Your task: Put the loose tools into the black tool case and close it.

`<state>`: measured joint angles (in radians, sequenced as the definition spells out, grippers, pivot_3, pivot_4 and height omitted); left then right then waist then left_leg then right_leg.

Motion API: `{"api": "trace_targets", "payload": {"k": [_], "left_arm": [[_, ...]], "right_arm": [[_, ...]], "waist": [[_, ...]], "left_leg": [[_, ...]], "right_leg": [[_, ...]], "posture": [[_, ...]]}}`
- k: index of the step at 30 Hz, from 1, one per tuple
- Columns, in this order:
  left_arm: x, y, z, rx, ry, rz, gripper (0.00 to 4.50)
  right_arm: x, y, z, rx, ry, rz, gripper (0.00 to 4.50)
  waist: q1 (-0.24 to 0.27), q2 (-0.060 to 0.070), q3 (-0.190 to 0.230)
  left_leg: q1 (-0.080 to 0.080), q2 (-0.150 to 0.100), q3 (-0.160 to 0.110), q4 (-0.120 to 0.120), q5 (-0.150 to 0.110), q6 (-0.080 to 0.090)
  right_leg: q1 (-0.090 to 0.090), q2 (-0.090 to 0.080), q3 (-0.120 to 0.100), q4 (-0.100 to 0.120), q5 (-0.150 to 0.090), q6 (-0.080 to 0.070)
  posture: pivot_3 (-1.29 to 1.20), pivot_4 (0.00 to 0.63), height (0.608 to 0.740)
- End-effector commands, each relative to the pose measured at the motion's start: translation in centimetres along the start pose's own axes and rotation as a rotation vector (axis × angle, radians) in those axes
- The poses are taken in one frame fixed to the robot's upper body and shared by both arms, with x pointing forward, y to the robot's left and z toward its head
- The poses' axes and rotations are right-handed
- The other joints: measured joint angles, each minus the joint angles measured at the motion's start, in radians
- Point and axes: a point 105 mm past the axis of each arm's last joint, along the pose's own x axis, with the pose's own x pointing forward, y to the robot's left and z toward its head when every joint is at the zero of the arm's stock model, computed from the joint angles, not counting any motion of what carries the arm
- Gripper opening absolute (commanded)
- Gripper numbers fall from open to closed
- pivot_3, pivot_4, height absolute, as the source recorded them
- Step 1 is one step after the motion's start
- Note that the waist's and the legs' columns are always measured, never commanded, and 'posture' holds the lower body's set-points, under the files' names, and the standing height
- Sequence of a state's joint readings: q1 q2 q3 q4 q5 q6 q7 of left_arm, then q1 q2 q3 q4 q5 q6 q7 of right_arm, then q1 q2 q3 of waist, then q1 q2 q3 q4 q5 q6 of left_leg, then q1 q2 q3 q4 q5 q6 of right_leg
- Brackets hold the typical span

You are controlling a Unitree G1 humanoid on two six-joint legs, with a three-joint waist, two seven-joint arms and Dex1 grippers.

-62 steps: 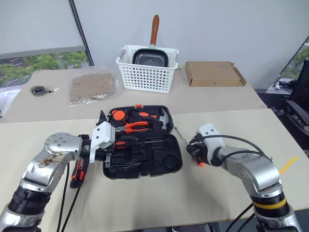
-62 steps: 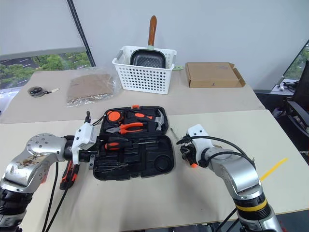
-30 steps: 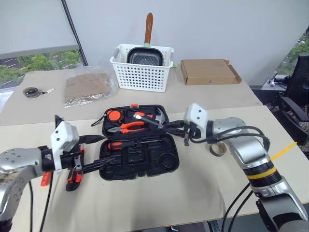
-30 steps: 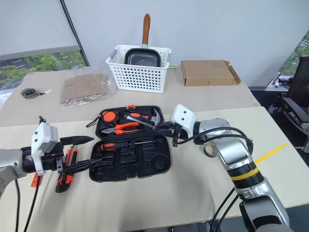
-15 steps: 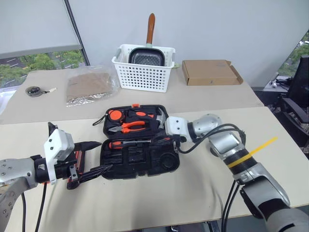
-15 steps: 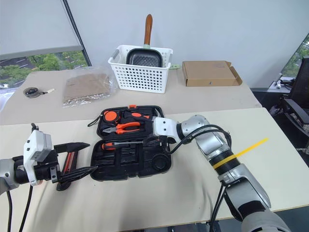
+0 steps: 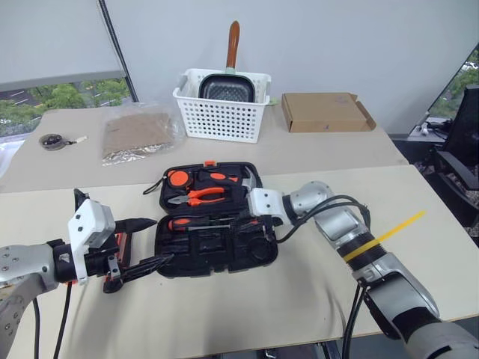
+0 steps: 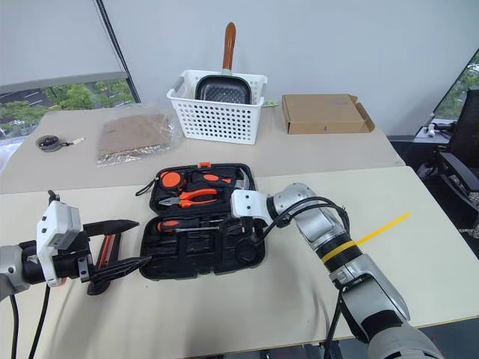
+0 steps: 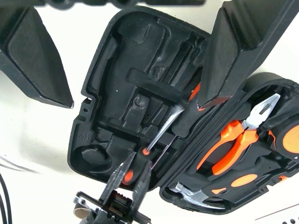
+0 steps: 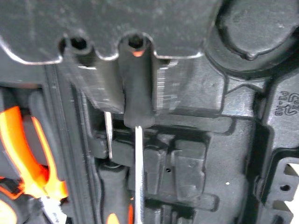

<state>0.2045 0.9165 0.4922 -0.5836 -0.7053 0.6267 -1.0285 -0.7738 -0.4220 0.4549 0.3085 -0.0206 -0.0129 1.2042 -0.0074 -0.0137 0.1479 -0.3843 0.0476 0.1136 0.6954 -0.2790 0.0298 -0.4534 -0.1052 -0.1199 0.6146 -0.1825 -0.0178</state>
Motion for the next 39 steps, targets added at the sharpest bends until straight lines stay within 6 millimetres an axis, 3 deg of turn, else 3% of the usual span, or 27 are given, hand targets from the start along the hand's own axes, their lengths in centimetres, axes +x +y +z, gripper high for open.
{"api": "trace_targets", "payload": {"k": [1,6,9,13,15,21,25,28,31,33,37,38,39], "left_arm": [[-0.1,0.2,0.4,0.041,0.002,-0.003,4.5],[-0.1,0.4,0.2,0.041,0.002,-0.006,4.5],[-0.1,0.5,-0.2,0.036,0.006,-0.006,4.5],[-0.1,0.5,-0.3,0.033,0.005,-0.01,4.5],[-0.1,0.6,-0.4,0.034,0.005,-0.01,4.5],[-0.3,0.7,-0.6,0.032,0.008,-0.005,4.5],[-0.5,0.6,-0.9,0.022,0.011,0.009,4.5],[-0.7,0.5,-1.3,0.007,0.011,0.028,4.5],[-1.0,1.0,-1.6,-0.015,-0.018,0.101,4.5],[-1.6,1.9,-2.1,-0.03,-0.039,0.216,4.5],[-3.2,3.7,-3.2,-0.071,-0.088,0.476,4.5],[-3.8,4.1,-3.4,-0.081,-0.101,0.548,4.5],[-4.5,4.7,-3.8,-0.097,-0.104,0.628,4.5]], "right_arm": [[-1.2,-1.1,1.7,-0.043,-0.05,-0.061,2.65],[-2.6,-2.4,4.7,0.148,-0.296,-0.172,2.65],[-2.5,-2.4,5.0,0.232,-0.38,-0.208,1.94],[-1.0,-1.2,3.7,0.225,-0.336,-0.193,0.58],[0.0,-0.9,2.0,0.241,-0.266,-0.187,0.08],[1.6,1.6,-2.7,0.285,0.001,-0.08,0.08],[1.6,1.4,-3.5,0.319,0.086,-0.118,0.08],[1.5,1.1,-2.2,0.3,0.034,-0.126,0.08],[0.9,0.3,0.8,0.258,-0.16,-0.155,0.08],[-0.3,-0.2,2.9,0.221,-0.328,-0.197,0.08],[-3.1,-0.8,4.3,0.293,-0.504,-0.193,0.08],[-3.8,-0.8,4.5,0.302,-0.52,-0.181,0.6],[-4.5,-0.9,4.7,0.299,-0.533,-0.176,0.78]], "waist": [[-0.001,0.0,0.0],[-0.002,0.0,0.0],[-0.002,0.0,0.0],[-0.002,0.0,0.0],[-0.004,0.0,0.0],[-0.005,0.001,-0.001],[-0.001,0.0,-0.003],[-0.001,-0.002,-0.005],[0.001,-0.002,-0.005],[0.001,-0.002,-0.005],[-0.003,-0.002,-0.005],[-0.004,-0.002,-0.005],[-0.004,-0.002,-0.005]], "left_leg": [[0.0,0.0,0.0,0.0,0.0,0.0],[0.0,0.0,0.0,0.0,0.0,0.0],[0.0,0.001,0.0,0.0,0.0,-0.001],[0.0,0.001,0.0,0.0,0.0,0.0],[0.0,0.001,0.0,0.0,0.0,0.0],[0.0,0.001,0.0,0.0,0.0,0.0],[0.003,0.001,0.0,0.0,-0.001,0.002],[0.005,0.001,0.0,0.0,-0.003,0.005],[0.005,0.001,0.0,0.0,-0.003,0.004],[0.005,0.002,0.0,0.0,-0.003,0.004],[0.001,0.002,0.0,0.0,-0.002,0.004],[0.001,0.002,0.0,0.0,-0.002,0.005],[0.001,0.002,0.0,0.0,-0.002,0.005]], "right_leg": [[0.0,0.0,0.0,0.0,0.0,0.0],[0.0,0.0,0.0,0.0,0.001,-0.002],[0.0,0.001,0.0,0.0,0.001,-0.002],[0.0,0.001,0.0,0.0,0.001,-0.002],[0.0,0.001,0.0,0.0,0.001,-0.002],[-0.001,0.001,0.0,0.001,0.001,-0.002],[0.0,0.001,0.001,0.002,0.0,-0.003],[0.002,0.001,0.001,0.003,0.0,-0.003],[0.003,0.0,0.0,0.003,0.0,-0.003],[0.002,0.0,0.0,0.003,0.0,-0.003],[-0.001,0.001,0.001,0.004,0.001,-0.004],[-0.001,0.001,0.001,0.004,0.001,-0.004],[-0.001,0.001,0.001,0.003,0.002,-0.006]], "posture": [[0.0,0.15,0.7],[0.0,0.15,0.7],[0.0,0.15,0.7],[0.0,0.15,0.7],[0.0,0.15,0.7],[0.0,0.15,0.7],[0.0,0.15,0.7],[0.0,0.15,0.7],[0.0,0.15,0.7],[0.0,0.15,0.7],[0.0,0.15,0.7],[0.0,0.15,0.7],[0.0,0.15,0.7]]}}
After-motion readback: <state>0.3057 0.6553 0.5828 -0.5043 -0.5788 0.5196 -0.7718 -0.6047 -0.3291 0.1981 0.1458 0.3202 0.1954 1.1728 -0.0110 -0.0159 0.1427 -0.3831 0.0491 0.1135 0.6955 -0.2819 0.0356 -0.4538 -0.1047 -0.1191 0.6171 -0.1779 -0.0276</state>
